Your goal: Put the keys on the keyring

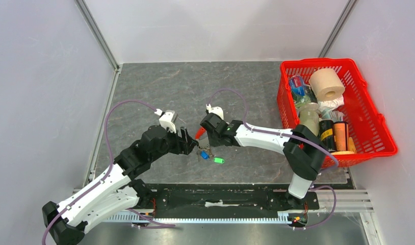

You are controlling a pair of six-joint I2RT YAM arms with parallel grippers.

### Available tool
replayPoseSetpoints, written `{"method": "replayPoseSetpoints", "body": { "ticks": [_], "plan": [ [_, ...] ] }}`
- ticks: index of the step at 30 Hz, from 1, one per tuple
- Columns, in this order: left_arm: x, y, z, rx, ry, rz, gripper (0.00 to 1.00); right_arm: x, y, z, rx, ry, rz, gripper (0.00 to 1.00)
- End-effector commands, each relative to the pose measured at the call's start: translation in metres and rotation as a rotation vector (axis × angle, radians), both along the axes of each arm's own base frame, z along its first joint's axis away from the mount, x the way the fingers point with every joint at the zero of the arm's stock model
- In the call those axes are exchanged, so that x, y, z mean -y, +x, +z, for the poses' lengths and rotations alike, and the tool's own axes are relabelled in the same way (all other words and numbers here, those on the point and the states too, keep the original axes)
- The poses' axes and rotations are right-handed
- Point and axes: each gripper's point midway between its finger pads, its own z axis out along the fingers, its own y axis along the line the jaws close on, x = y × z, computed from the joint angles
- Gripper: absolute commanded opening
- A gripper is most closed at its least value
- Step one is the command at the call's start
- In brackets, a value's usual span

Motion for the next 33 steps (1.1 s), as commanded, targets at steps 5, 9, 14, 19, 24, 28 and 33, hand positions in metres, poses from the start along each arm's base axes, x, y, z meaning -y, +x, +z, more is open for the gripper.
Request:
{"method": "replayPoseSetpoints", "body": {
  "ticks": [5, 9, 14, 19, 24, 28, 33],
  "plan": [
    [0.007, 0.003, 0.02, 0.026, -0.055, 0.001, 0.79, -0.01, 0.017, -0.005, 0.043, -0.024, 0.003, 0.34],
    [0.006, 0.003, 0.019, 0.026, -0.05, 0.004, 0.79, -0.013, 0.022, -0.003, 0.059, -0.005, -0.008, 0.33],
    [0.007, 0.004, 0.017, 0.023, -0.046, 0.003, 0.79, -0.016, 0.026, -0.001, 0.065, 0.002, -0.011, 0.33],
    [0.008, 0.005, 0.017, 0.023, -0.043, 0.002, 0.79, -0.017, 0.031, -0.006, 0.062, -0.005, -0.021, 0.32],
    [0.008, 0.005, 0.017, 0.025, -0.041, 0.002, 0.79, -0.019, 0.036, -0.01, 0.064, -0.002, -0.032, 0.32],
    [0.007, 0.005, 0.016, 0.022, -0.035, 0.005, 0.79, -0.02, 0.04, -0.011, 0.069, -0.001, -0.045, 0.3],
    [0.006, 0.005, 0.017, 0.027, -0.034, 0.006, 0.79, -0.017, 0.043, -0.01, 0.076, -0.001, -0.064, 0.28]
  ]
}}
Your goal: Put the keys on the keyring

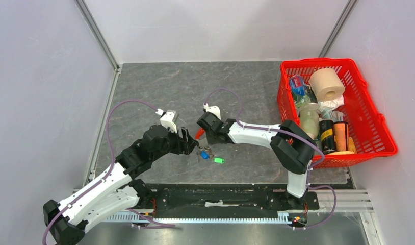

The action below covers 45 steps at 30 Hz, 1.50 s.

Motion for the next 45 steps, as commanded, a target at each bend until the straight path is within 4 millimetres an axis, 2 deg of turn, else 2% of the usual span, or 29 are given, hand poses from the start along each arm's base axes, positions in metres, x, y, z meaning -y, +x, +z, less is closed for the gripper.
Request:
{"method": "replayPoseSetpoints", "body": {
  "ticks": [1, 17, 25, 29, 35, 45],
  "plan": [
    [0.005, 0.005, 0.022, 0.039, -0.047, 0.006, 0.79, -0.008, 0.021, 0.017, 0.067, 0.038, -0.046, 0.28],
    [0.005, 0.003, 0.022, 0.038, -0.049, 0.007, 0.79, -0.003, 0.016, 0.009, 0.031, 0.028, -0.032, 0.25],
    [0.005, 0.003, 0.023, 0.039, -0.053, 0.006, 0.79, 0.0, 0.01, 0.011, 0.028, 0.043, -0.019, 0.34],
    [0.005, 0.003, 0.024, 0.041, -0.056, 0.004, 0.79, 0.004, 0.009, 0.018, 0.043, 0.039, -0.005, 0.35],
    [0.005, 0.002, 0.024, 0.045, -0.063, 0.005, 0.79, 0.013, 0.008, 0.017, 0.06, -0.001, 0.014, 0.35],
    [0.005, 0.002, 0.026, 0.045, -0.066, 0.004, 0.79, -0.006, 0.008, 0.017, 0.029, 0.064, 0.022, 0.36]
  ]
}}
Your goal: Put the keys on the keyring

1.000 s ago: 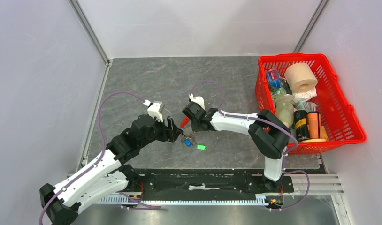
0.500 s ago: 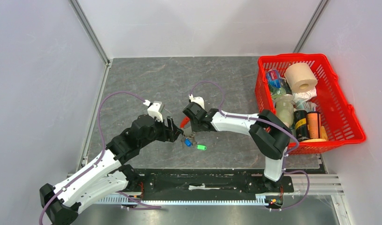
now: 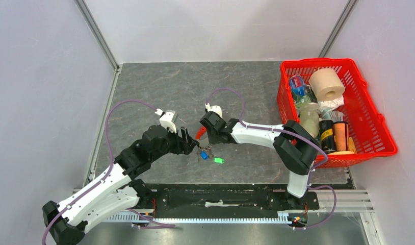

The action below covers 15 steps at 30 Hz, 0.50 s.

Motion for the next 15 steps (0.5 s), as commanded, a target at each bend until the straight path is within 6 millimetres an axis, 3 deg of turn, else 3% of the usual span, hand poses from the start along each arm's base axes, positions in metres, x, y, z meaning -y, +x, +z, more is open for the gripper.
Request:
{"method": "replayPoseSetpoints", "body": {
  "ticks": [1, 15],
  "plan": [
    [0.005, 0.003, 0.022, 0.036, -0.055, 0.006, 0.79, -0.014, 0.009, 0.015, 0.026, 0.065, -0.01, 0.37],
    [0.005, 0.002, 0.021, 0.033, -0.052, 0.0, 0.79, -0.022, -0.001, 0.017, -0.005, 0.089, 0.022, 0.37]
  ]
}}
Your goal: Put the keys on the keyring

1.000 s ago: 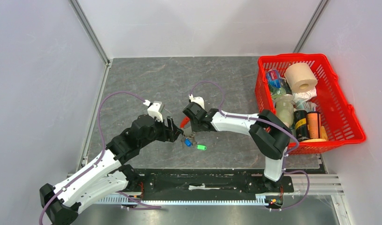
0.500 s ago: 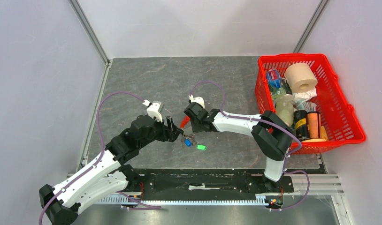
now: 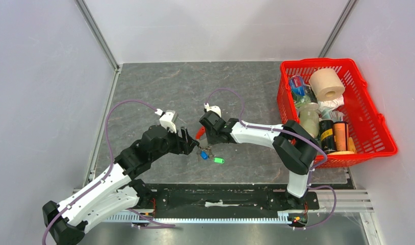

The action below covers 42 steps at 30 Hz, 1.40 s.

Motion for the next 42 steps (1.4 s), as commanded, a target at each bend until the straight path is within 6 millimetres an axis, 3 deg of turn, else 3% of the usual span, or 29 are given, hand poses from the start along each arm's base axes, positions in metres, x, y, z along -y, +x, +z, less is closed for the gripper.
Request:
{"method": "replayPoseSetpoints", "body": {
  "ticks": [1, 22, 42],
  "plan": [
    [0.005, 0.002, 0.021, 0.035, -0.053, 0.0, 0.79, -0.013, 0.002, 0.015, 0.02, 0.048, 0.011, 0.37],
    [0.002, -0.002, 0.022, 0.037, -0.064, 0.003, 0.79, 0.0, -0.007, 0.0, 0.012, -0.031, 0.022, 0.32],
    [0.003, -0.002, 0.022, 0.032, -0.063, 0.001, 0.79, -0.002, -0.011, -0.009, 0.0, -0.056, 0.043, 0.28]
  ]
}}
